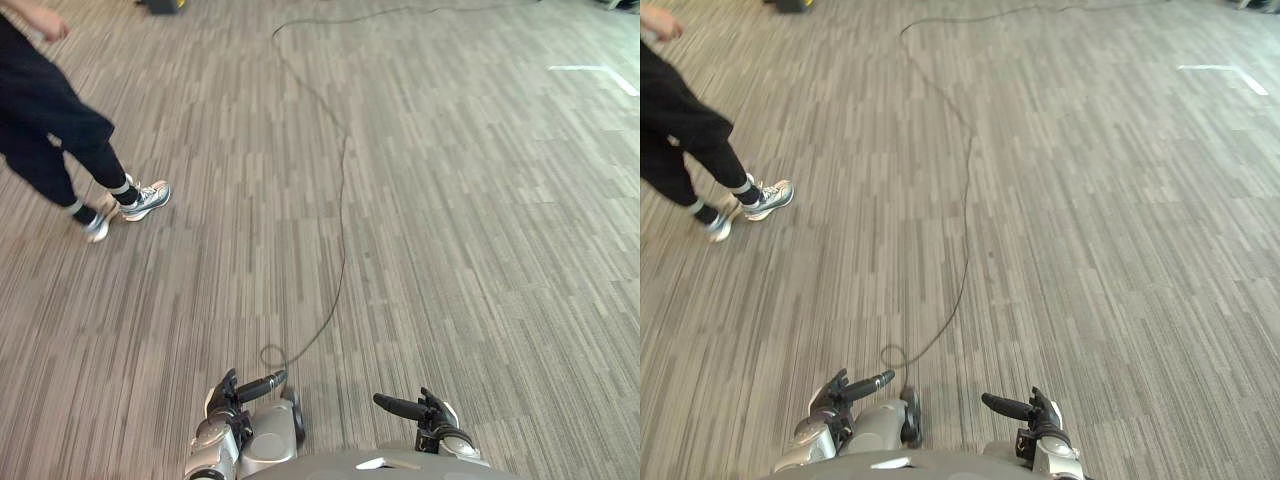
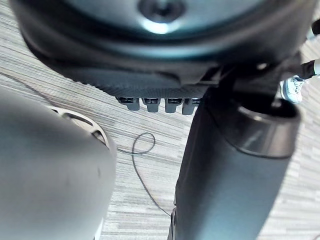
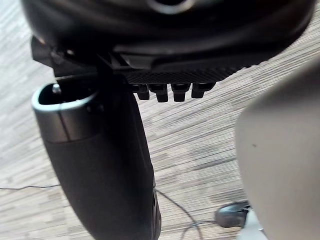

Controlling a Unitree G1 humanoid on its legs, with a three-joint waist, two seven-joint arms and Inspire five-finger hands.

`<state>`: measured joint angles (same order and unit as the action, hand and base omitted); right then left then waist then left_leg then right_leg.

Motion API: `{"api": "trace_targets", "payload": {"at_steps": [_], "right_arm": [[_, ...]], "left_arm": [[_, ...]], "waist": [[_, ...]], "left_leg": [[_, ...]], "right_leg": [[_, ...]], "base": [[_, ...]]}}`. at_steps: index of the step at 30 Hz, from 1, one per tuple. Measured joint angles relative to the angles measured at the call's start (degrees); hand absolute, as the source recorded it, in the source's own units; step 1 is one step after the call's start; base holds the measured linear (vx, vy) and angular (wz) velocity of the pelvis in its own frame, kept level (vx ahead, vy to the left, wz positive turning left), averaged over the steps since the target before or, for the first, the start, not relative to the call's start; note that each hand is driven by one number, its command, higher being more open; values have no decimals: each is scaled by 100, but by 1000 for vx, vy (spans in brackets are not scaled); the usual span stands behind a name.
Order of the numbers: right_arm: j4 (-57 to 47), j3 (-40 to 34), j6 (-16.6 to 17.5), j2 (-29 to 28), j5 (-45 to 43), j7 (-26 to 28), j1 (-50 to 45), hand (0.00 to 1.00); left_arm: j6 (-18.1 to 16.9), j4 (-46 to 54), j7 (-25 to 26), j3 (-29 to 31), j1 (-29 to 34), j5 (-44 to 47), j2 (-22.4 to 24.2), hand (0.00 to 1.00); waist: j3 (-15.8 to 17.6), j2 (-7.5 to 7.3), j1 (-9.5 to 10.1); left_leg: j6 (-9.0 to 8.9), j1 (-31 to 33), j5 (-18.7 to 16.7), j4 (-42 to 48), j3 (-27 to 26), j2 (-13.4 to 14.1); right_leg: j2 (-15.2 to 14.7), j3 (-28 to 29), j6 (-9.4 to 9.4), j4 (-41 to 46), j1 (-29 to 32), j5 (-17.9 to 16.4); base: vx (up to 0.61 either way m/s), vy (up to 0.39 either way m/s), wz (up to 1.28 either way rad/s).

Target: Pick up cushions and gather them together orderly.

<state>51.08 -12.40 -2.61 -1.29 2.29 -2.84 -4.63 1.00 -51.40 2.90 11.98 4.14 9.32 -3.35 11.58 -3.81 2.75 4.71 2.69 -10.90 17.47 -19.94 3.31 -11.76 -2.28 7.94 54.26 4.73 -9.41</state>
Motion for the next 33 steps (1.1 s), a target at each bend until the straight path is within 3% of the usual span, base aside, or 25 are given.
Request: {"api": "trace_targets", "payload": {"at_steps": [1,3,4,6,7,9,10,11,12,13,14,15,16,17,18,20,23,24,26,27,28,29,31,32,33], "right_arm": [[-61,51,30,42,5,9,-15,100],[-162,88,125,55,3,3,-57,100],[-144,119,162,75,4,7,-5,100],[-62,119,157,129,4,28,109,100],[-21,117,136,149,-9,35,161,100],[-10,107,134,168,-7,36,206,100],[3,21,133,162,-15,38,182,100],[-11,-90,152,212,1,49,275,100],[-36,-121,154,213,-1,50,277,100],[-86,-259,146,200,3,72,275,100],[-104,-264,134,218,8,81,272,100],[-122,-249,104,219,18,94,266,100],[-151,-194,76,208,17,92,241,100],[-168,-163,67,205,16,82,229,100],[-175,-138,38,182,6,45,221,100],[-168,-90,7,179,-4,11,169,100],[11,-45,-35,207,-5,-29,118,100],[43,-42,-82,211,-8,-32,115,100],[121,-34,-91,195,-8,-32,118,100],[137,-28,-90,192,-7,-31,119,100],[162,1,-88,203,-3,-29,116,100],[187,5,-87,212,-6,-29,105,100],[210,11,-84,112,-8,-31,-14,100],[202,6,-70,64,-3,-36,-59,100],[199,-9,-58,34,-8,-33,-69,100]], "left_arm": [[30,-11,46,-51,-13,-1,17,100],[35,-32,62,-49,-4,-3,34,100],[35,-168,63,-49,-7,-48,30,100],[44,-264,65,-52,-22,-63,37,100],[48,-311,65,-55,-41,-102,42,100],[70,-458,58,-130,-68,-122,5,100],[82,-535,58,-172,-70,-170,-1,100],[87,-644,54,-155,-159,-266,158,100],[86,-639,50,-156,-183,-289,198,100],[83,-605,46,-137,-236,-383,343,100],[83,-594,21,-91,-243,-457,352,100],[100,-559,5,-15,-248,-522,374,100],[109,-444,5,79,-217,-549,390,100],[92,-368,24,114,-194,-547,393,100],[38,-103,49,242,-178,-539,406,100],[2,94,58,244,-131,-531,412,100],[-122,296,54,249,-114,-435,406,100],[-184,352,52,294,-122,-410,468,100],[-218,399,48,286,-138,-407,518,100],[-217,404,45,289,-142,-407,523,100],[-199,394,53,286,-154,-402,520,100],[-168,383,57,287,-158,-354,485,100],[-148,249,89,296,-67,-312,364,100],[-139,195,98,298,-50,-308,264,100],[-142,165,104,303,-50,-304,239,100]], "waist": [[5,52,-18],[23,87,-36],[28,116,-117],[25,171,-186],[39,199,-199],[59,211,-323],[59,201,-356],[133,511,-353],[145,533,-367],[163,621,-370],[156,655,-373],[160,677,-375],[169,679,-368],[174,682,-354],[205,675,-315],[251,602,-299],[266,530,-245],[267,522,-186],[284,470,-126],[283,462,-118],[280,466,-103],[273,466,-78],[51,346,5],[-32,185,-4],[-52,153,7]], "left_leg": [[-53,-378,-112,-189,-146,11],[-190,-854,-212,-450,-332,83],[-257,-1282,-233,-735,-617,212],[-400,-1538,-257,-936,-833,314],[-443,-1656,-242,-1039,-940,343],[-624,-1903,-235,-1238,-1060,340],[-798,-2120,-270,-1315,-1055,324],[-1031,-2312,-191,-1305,-1051,552],[-1087,-2336,-155,-1271,-1044,575],[-1255,-2331,-42,-831,-927,782],[-1272,-2190,-22,-261,-806,974],[-1255,-1981,32,480,-634,1195],[-1230,-1487,472,1864,-276,1535],[-1205,-1140,513,2720,-42,1678],[-1314,-414,264,4179,270,1833],[-1298,140,9,4411,335,1768],[-1026,739,-262,3489,322,1440],[-992,1006,-284,2445,366,1173],[-1047,1200,-68,860,756,699],[-1061,1224,16,572,847,606],[-1051,1240,332,-205,1024,425],[-997,1258,732,-518,1120,354],[-616,1185,1426,-364,1149,227],[-582,1192,1168,-118,999,186],[-556,1166,1040,-49,930,183]], "right_leg": [[-162,-378,-242,345,343,-149],[-205,-975,-509,205,738,-357],[-72,-1647,-609,-739,972,-489],[127,-2168,-642,-1836,1193,-414],[242,-2347,-678,-2377,1287,-269],[536,-2620,-788,-3934,1284,551],[604,-2602,-1256,-4172,1119,1488],[810,-2621,-1575,-3787,1118,1149],[815,-2629,-1559,-3678,1134,1042],[870,-2622,-1596,-3340,1095,646],[971,-2590,-1590,-3305,987,489],[1078,-2545,-1584,-3352,848,395],[1270,-2383,-1586,-3496,593,291],[1400,-2251,-1568,-3612,429,263],[1655,-1882,-1533,-3951,-32,202],[1796,-1537,-1547,-4322,-560,174],[1813,-1064,-1468,-4694,-1129,156],[1812,-744,-1424,-4887,-1400,131],[1755,-372,-1333,-5074,-1709,58],[1743,-309,-1310,-5115,-1767,34],[1729,-78,-1250,-5221,-1915,-51],[1710,131,-1203,-5217,-2050,-195],[1517,581,-1023,-4971,-2104,-510],[1369,703,-906,-4504,-1892,-678],[1331,725,-820,-4209,-1773,-728]], "base": [[360,120,-58],[367,79,-64],[342,29,-57],[448,-16,-63],[468,-78,-65],[521,-145,-39],[628,-162,-29],[627,-180,-23],[497,-169,-20],[500,-241,-11],[394,-217,-21],[554,-304,-44],[360,-196,-60],[492,-231,-115],[310,-109,-105],[464,-88,-110],[369,5,-82],[395,72,-100],[474,121,-90],[362,110,-79],[372,127,-84],[491,179,-109],[646,211,-102],[552,157,-71],[525,162,-59]]}}
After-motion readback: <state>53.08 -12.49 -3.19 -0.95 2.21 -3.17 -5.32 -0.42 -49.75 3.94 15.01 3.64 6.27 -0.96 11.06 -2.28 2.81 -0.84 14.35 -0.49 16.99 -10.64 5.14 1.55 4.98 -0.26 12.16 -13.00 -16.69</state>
